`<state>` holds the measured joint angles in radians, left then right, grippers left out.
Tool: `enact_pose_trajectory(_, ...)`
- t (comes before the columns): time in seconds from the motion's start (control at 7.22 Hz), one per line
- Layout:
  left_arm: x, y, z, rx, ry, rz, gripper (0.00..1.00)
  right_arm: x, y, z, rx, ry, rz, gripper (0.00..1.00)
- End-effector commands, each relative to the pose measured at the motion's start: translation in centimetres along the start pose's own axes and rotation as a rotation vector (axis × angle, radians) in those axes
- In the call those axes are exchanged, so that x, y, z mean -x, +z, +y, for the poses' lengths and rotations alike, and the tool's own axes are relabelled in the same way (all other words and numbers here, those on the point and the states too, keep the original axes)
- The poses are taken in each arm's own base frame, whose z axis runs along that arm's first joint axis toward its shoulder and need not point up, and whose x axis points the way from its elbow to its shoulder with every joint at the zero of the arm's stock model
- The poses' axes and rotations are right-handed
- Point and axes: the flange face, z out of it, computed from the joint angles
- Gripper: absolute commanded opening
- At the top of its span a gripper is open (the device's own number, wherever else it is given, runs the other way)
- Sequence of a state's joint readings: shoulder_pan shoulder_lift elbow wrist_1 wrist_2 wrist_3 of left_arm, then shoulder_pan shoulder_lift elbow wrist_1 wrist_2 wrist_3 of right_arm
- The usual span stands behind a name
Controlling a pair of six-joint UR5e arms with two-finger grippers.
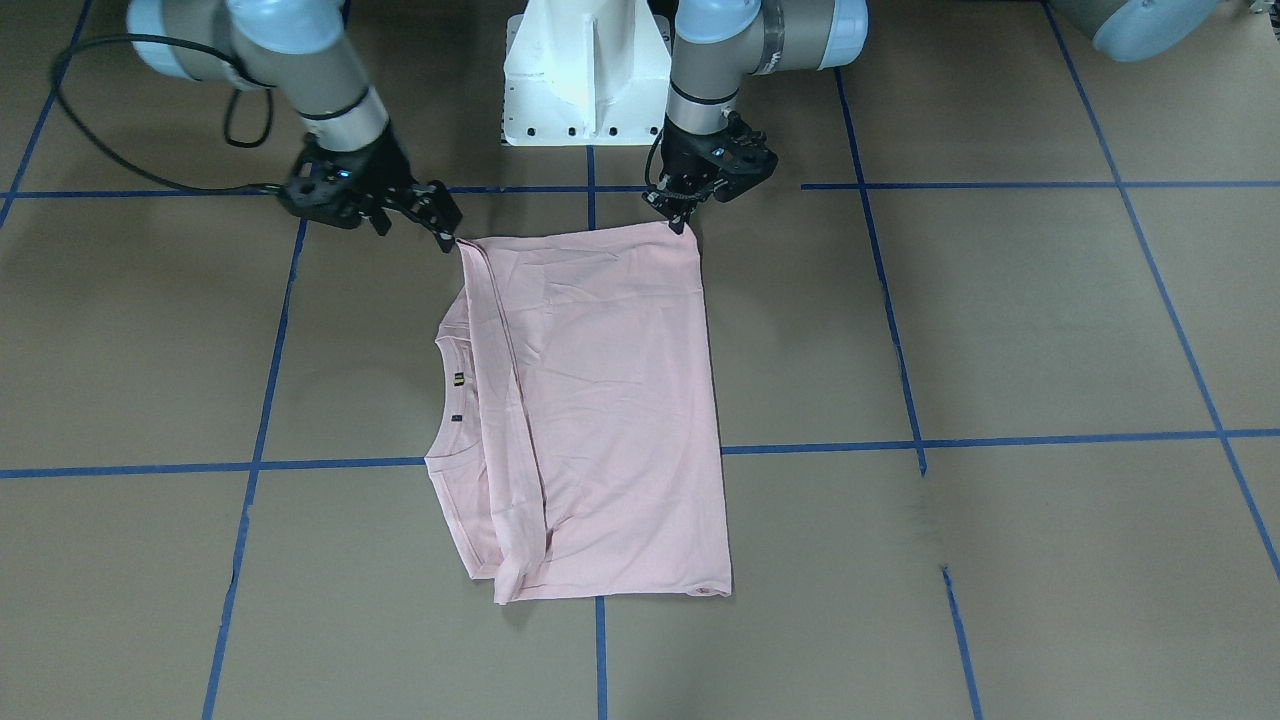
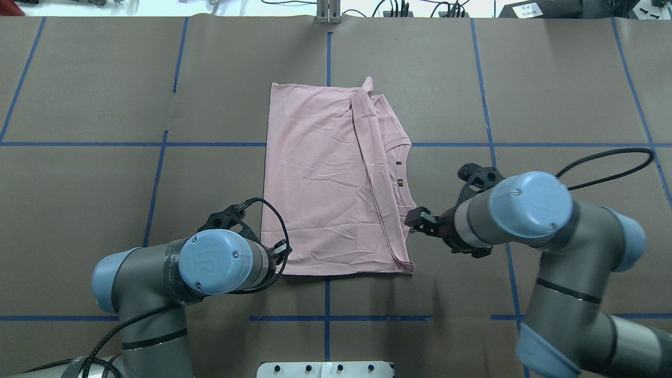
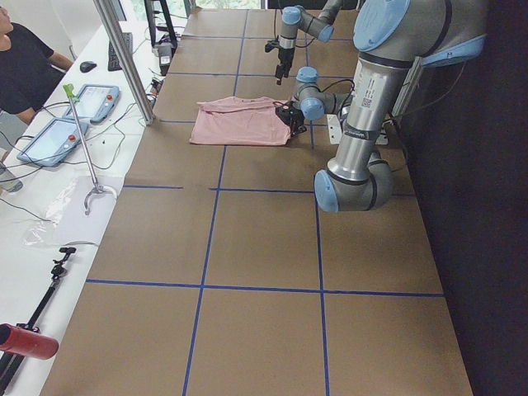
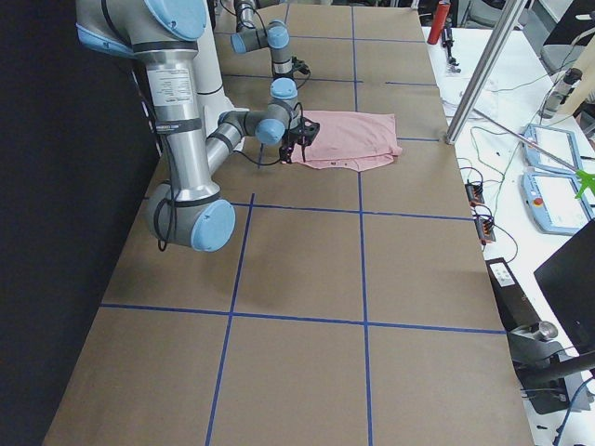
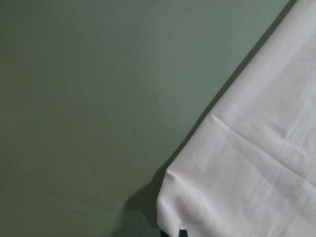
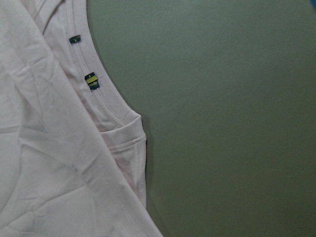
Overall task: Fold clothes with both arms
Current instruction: 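Move the right gripper to the shirt's near edge beside the left gripper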
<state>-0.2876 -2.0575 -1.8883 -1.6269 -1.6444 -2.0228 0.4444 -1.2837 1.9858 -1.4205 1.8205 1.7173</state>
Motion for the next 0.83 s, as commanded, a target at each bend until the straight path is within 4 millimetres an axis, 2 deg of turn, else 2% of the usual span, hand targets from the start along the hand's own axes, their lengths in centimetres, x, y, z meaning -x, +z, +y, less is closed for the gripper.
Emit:
enact_pose_trajectory(0.0, -0.3, -0.6, -0.9, -0.008, 0.002, 0.008, 0.0, 3.1, 3.2, 3.4, -0.015, 0.0, 0.051, 1.0)
enact_pose_trajectory(0.14, -0.3, -0.6, -0.9, -0.007, 0.002, 0.01, 0.0, 3.3, 4.8, 4.7, -0.007, 0.016, 0.072, 1.0)
enact_pose_trajectory(0.42, -0.5, -0.8, -1.4, -0.012, 0.017, 0.012, 0.0, 4.7, 6.9, 4.6, -0.012, 0.014, 0.097, 1.0)
enact_pose_trajectory(0.69, -0.5, -1.0, -1.4, -0.01, 0.019, 0.016, 0.0, 6.5, 5.6, 3.0, -0.029, 0.033, 0.068, 1.0)
